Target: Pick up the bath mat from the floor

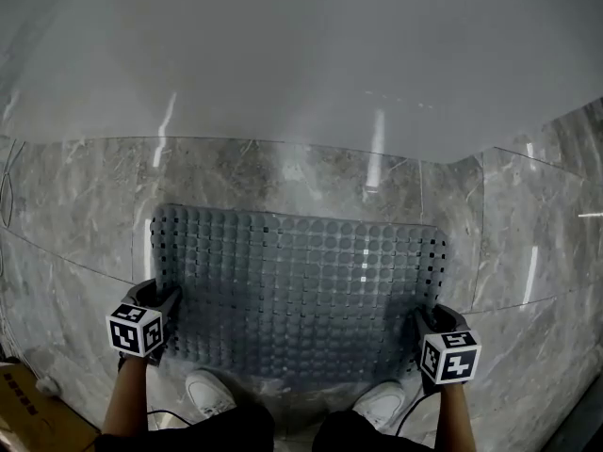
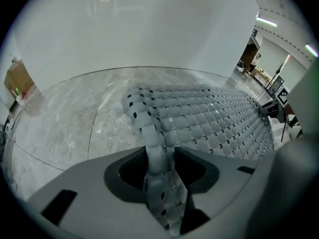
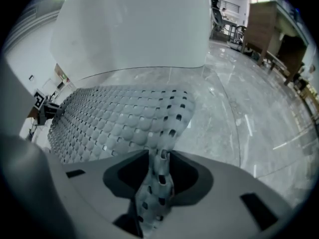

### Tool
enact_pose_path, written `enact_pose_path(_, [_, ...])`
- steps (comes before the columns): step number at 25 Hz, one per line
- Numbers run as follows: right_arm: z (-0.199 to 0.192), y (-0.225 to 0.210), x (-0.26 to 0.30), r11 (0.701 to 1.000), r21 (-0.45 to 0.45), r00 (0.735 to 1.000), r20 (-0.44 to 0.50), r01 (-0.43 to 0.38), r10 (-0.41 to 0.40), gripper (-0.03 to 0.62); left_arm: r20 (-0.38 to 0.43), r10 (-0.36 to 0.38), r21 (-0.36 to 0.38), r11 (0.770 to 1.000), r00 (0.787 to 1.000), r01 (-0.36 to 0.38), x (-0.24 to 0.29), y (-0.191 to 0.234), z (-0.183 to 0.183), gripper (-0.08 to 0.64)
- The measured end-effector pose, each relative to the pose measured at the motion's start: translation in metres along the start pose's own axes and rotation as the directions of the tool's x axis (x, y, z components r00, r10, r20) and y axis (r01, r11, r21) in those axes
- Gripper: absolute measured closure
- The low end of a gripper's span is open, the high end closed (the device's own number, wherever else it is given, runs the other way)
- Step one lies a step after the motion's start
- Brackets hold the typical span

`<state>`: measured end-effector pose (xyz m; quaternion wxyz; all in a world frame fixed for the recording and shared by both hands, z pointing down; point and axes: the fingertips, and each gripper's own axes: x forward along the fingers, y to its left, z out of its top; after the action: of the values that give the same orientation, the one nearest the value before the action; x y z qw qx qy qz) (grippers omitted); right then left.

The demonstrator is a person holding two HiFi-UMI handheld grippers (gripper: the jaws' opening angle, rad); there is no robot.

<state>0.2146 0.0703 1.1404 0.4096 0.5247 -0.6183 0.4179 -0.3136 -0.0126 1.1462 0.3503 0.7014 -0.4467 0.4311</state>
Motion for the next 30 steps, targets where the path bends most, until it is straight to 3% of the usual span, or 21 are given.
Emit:
enact_pose_path(3, [0.003, 0.009, -0.003, 0.999, -0.053, 1.0, 0.015, 0.007, -0.006, 0.499, 0.029, -0.004, -0.013, 1.0, 1.0, 0.004, -0.004, 0.002, 0.003, 0.488])
enact_pose_path(14, [0.022, 0.027, -0.049, 0.998, -0.066, 0.995, 0.096, -0.021, 0.028, 0.522, 0.114, -0.09, 0.008, 0.996, 0.989, 0.09, -0.049, -0.017, 0.029, 0.508])
enact_pose_path(23, [0.074, 0.062, -0.16, 0.99, -0.139, 0.987, 0.155, -0.011, 0.033, 0.525, 0.179, -0.16, 0.012, 0.987, 0.971, 0.161, -0.154, -0.064, 0.084, 0.511])
enact_pose_path(30, [0.147, 0.071, -0.303, 0.987, -0.161, 0.975, 0.219, 0.014, 0.022, 0.525, 0.238, -0.18, 0.035, 0.984, 0.954, 0.177, -0.282, -0.09, 0.175, 0.511])
